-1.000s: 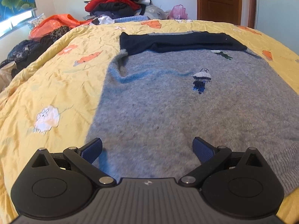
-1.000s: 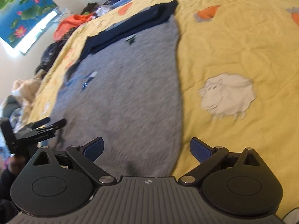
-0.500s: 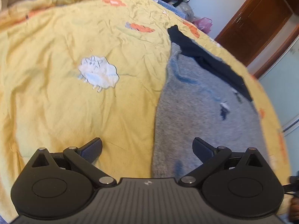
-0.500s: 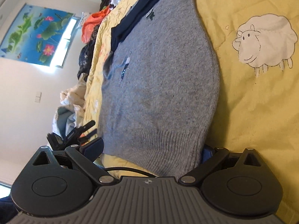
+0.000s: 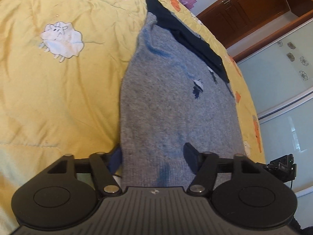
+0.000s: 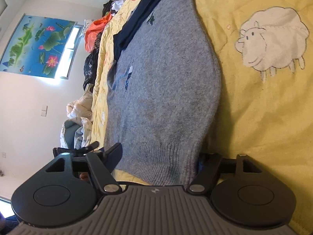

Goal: Fold small clothes
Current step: 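Grasp the grey sweater hem with both tools and lift it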

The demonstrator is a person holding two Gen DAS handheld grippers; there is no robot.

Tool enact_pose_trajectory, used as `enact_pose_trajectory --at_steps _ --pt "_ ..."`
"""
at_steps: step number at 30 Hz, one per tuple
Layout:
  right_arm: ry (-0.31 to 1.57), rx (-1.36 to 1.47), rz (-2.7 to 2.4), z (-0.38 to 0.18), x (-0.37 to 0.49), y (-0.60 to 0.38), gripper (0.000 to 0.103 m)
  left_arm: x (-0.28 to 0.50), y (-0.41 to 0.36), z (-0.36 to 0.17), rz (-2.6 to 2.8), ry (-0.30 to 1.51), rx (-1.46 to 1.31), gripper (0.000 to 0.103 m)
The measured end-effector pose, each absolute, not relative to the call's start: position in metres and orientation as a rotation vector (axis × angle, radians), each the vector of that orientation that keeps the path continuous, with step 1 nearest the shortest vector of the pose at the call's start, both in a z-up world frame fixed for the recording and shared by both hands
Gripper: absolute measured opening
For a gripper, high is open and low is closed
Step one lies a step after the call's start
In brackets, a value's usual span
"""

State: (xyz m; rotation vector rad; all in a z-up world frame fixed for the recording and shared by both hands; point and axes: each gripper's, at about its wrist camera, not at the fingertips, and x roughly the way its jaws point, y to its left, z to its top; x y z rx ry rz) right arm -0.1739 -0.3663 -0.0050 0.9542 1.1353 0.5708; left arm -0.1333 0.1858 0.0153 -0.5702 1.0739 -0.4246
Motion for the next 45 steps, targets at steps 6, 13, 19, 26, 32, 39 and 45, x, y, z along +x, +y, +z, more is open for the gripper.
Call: enact_pose_trajectory --at_steps 6,13,19,26,32,39,45 --pt "1.116 1.073 0.593 -0.015 -0.173 -0.373 0.068 -0.142 0.168 0.012 -0.529 1.097 -0.560 0.063" --pt "1.158 1.060 0.547 -0.023 -0.174 -0.377 0.037 -0.139 0.170 0.005 -0.492 1.118 -0.554 0.020" --pt "1.117 1.069 0.526 -0.030 -0.182 -0.377 0.016 -0.143 0.168 0.008 -0.474 1.108 -0.497 0.008" --pt "0.912 1.101 0.625 0.013 -0.154 -0.383 0.016 -0.115 0.180 0.038 -0.518 0.997 -0.602 0.008" --pt "0.783 1.095 0.671 0.043 -0.075 -0.392 0.016 -0.050 0.178 0.071 -0.531 0.880 -0.636 0.008" --pt "0.647 1.149 0.643 0.047 0.049 -0.407 0.016 0.070 0.158 0.090 -0.505 0.796 -0.636 0.008" --pt "0.642 1.181 0.525 0.016 0.161 -0.430 0.016 0.179 0.136 0.092 -0.448 0.774 -0.621 0.007"
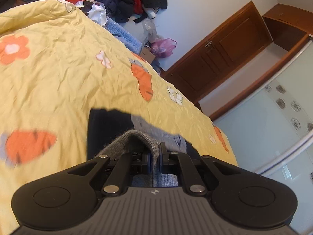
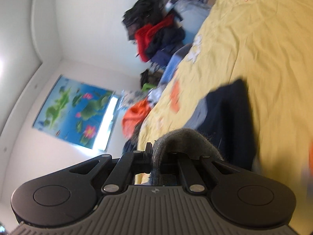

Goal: Fold small clothes
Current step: 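Grasp the grey sweater hem with both tools and lift it, then fold the hem up over the sweater body with both tools, release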

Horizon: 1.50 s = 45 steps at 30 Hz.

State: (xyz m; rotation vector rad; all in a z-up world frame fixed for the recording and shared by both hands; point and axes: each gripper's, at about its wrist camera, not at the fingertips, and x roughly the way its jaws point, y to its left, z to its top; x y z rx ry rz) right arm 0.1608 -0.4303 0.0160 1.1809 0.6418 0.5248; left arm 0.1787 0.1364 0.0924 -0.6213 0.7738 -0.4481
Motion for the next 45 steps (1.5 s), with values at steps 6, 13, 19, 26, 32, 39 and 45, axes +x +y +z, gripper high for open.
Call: enact_pose_trajectory --at_steps 6,13,19,26,32,39,45 --pt "0.687 1.234 0.405 -0.028 0.224 -0.443 0.020 0.260 0.113 0.064 -0.379 0.776 -0.567 0.008" --pt "0.589 1.295 0.331 -0.033 0.227 -0.452 0.081 0.280 0.151 0.037 -0.161 0.741 -0.772 0.046" --pt "0.599 1.122 0.359 -0.007 0.153 -0.448 0.081 0.188 0.158 0.060 -0.089 0.632 -0.576 0.079" --pt "0.679 1.078 0.281 -0.022 0.031 -0.439 0.081 0.068 0.163 0.030 -0.150 0.686 -0.737 0.079" --pt "0.688 1.053 0.332 -0.025 -0.007 -0.404 0.080 0.034 0.147 0.003 -0.167 0.722 -0.850 0.086" --pt "0.674 1.018 0.335 -0.019 0.038 -0.361 0.080 0.055 0.123 0.003 -0.103 0.665 -0.862 0.095" --pt "0.714 1.037 0.347 -0.018 0.057 -0.352 0.082 0.061 0.127 0.005 -0.100 0.698 -0.865 0.094"
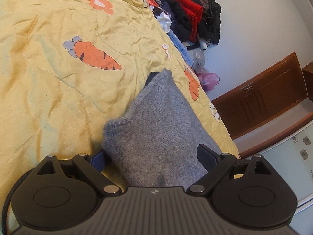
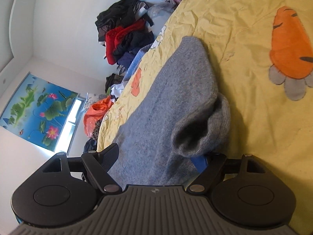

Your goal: Fold small clothes

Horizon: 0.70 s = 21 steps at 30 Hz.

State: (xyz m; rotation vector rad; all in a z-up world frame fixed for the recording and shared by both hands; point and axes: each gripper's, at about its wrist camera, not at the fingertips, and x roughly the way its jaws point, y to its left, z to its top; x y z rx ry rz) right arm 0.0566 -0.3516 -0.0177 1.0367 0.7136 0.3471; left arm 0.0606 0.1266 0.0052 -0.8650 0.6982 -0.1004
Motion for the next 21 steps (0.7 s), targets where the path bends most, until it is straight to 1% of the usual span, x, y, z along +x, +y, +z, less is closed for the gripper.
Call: enact_pose_trajectory --at_steps 2,5,8,12,14,15,21 --pt "0.732 0.995 0.335 -0.014 0.045 -0.357 0.081 0.057 0.134 0.004 -0.104 0.705 -0.869 0.094" --pt "0.702 0.881 0.247 -0.002 0.022 -0.372 0.081 0.051 0.140 0.001 -0.128 0.700 -0.896 0.094" --pt "0.701 0.817 0.119 0.006 0.009 -0.385 0.090 0.053 0.135 0.001 -0.131 0.699 -0.903 0.094" --pt "0.786 0.775 0.048 0.004 0.013 -0.380 0.092 0.061 0.120 0.002 -0.135 0.708 -0.915 0.094" --pt "0.791 0.718 0.060 0.004 0.019 -0.368 0.099 0.062 0.116 0.002 -0.143 0.713 -0.915 0.094" --pt "0.787 0.712 0.069 0.004 0.024 -0.362 0.102 0.063 0.115 0.002 -0.140 0.714 -0.908 0.094" --pt "0.746 0.837 0.181 -0.006 0.055 -0.334 0.102 0.059 0.112 0.000 -0.132 0.671 -0.871 0.094"
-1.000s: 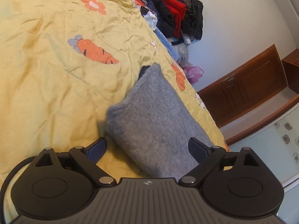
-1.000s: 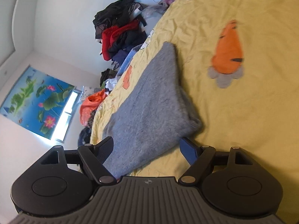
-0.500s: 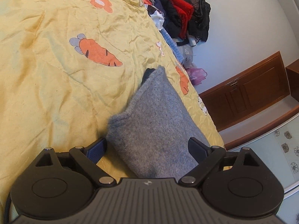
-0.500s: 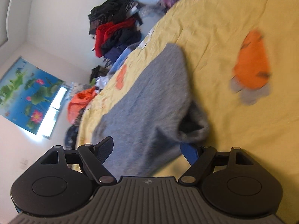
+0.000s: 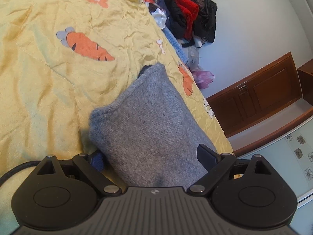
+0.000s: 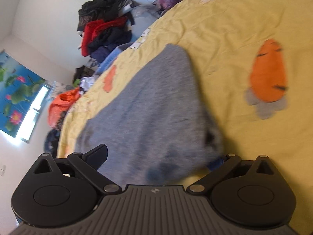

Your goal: Fold small clothes

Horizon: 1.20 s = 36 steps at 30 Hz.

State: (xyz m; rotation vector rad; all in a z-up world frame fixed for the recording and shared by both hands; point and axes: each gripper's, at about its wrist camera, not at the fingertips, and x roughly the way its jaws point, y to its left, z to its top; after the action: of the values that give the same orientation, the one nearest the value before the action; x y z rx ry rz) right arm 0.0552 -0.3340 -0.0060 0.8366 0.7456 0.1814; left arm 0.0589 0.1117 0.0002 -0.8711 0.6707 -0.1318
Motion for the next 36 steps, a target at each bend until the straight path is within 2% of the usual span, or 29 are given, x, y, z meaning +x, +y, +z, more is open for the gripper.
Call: enact_pose_trajectory --at_steps 2,5,6,7,8,10,11,12,15,20,27,36 --pt "0.701 0.835 0.155 -0.006 0.059 -0.328 0.099 0.057 0.108 0.000 -0.125 0.635 -0.829 0.094" --pt "0.692 0.849 0.112 -0.007 0.059 -0.330 0.084 0.050 0.102 -0.003 -0.109 0.581 -0.767 0.091" --pt "0.687 0.853 0.114 -0.009 0.058 -0.332 0.078 0.048 0.101 -0.004 -0.111 0.571 -0.754 0.091" --pt "0.682 0.855 0.109 -0.012 0.057 -0.335 0.066 0.048 0.099 -0.004 -0.111 0.565 -0.740 0.091" --pt "0.686 0.852 0.100 -0.015 0.056 -0.338 0.058 0.048 0.098 -0.003 -0.104 0.563 -0.730 0.086" --pt "0.700 0.848 0.076 -0.024 0.057 -0.344 0.019 0.053 0.099 -0.003 -0.077 0.588 -0.712 0.063" --pt "0.697 0.880 0.081 -0.029 0.057 -0.349 0.016 0.058 0.101 -0.003 -0.053 0.617 -0.706 0.038" --pt "0.692 0.917 0.094 -0.033 0.056 -0.353 0.016 0.064 0.104 -0.005 -0.032 0.653 -0.710 0.018" --pt "0.685 0.919 0.107 -0.034 0.054 -0.353 0.016 0.073 0.119 -0.008 -0.035 0.714 -0.788 0.008" --pt "0.655 0.960 0.171 -0.026 0.049 -0.355 0.016 0.065 0.109 0.012 -0.044 0.696 -0.679 0.005" --pt "0.623 0.922 0.268 0.009 0.029 -0.360 0.015 0.036 0.114 0.049 -0.135 0.632 -0.680 0.004" --pt "0.736 0.938 0.336 0.017 -0.044 -0.367 0.015 -0.034 0.140 0.038 -0.108 0.734 -0.708 0.004"
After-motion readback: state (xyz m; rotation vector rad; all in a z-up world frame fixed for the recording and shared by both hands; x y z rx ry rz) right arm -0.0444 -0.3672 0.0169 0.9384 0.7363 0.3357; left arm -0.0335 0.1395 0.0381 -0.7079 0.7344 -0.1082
